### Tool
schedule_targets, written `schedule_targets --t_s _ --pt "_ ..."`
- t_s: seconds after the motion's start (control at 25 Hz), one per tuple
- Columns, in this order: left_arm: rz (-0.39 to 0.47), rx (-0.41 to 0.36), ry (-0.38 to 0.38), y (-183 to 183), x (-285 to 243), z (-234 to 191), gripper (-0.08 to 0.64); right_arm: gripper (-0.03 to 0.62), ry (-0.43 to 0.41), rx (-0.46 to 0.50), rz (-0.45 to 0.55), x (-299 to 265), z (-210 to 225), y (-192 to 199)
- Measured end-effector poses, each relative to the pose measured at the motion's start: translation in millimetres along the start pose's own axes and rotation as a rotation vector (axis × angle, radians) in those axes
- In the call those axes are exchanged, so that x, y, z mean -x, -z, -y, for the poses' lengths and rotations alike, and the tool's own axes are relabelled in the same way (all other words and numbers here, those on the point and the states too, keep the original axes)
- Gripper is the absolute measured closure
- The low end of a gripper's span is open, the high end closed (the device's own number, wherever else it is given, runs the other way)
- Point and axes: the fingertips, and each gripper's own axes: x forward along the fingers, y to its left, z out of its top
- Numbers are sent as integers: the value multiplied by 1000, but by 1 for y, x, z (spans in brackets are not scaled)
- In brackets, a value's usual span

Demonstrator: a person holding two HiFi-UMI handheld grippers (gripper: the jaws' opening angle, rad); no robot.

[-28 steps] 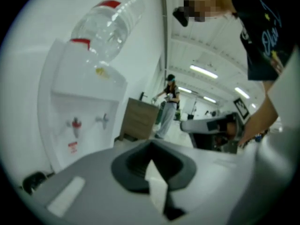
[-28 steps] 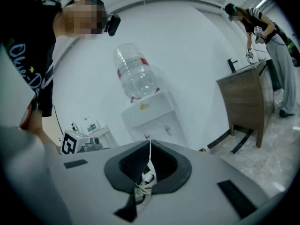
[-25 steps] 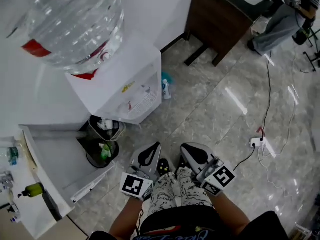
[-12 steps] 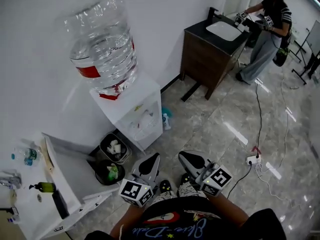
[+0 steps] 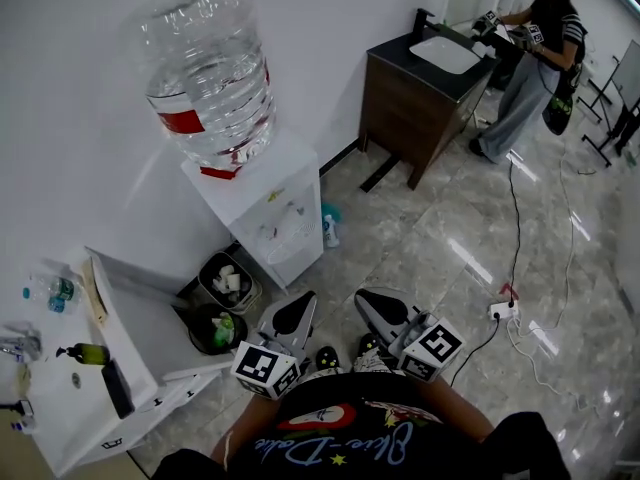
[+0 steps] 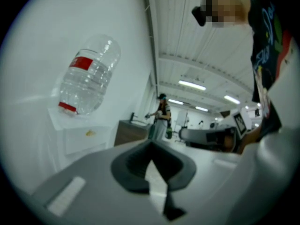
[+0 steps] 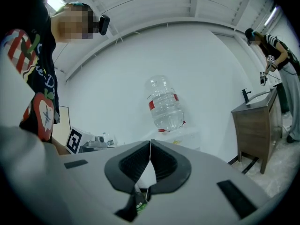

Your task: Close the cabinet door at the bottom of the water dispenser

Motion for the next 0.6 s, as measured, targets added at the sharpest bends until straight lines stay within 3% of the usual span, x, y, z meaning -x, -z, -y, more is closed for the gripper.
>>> schedule_targets --t_s 0.6 --pt "21 19 -12 -7 7 -13 560 577 -3 -3 -28 -11 -2 3"
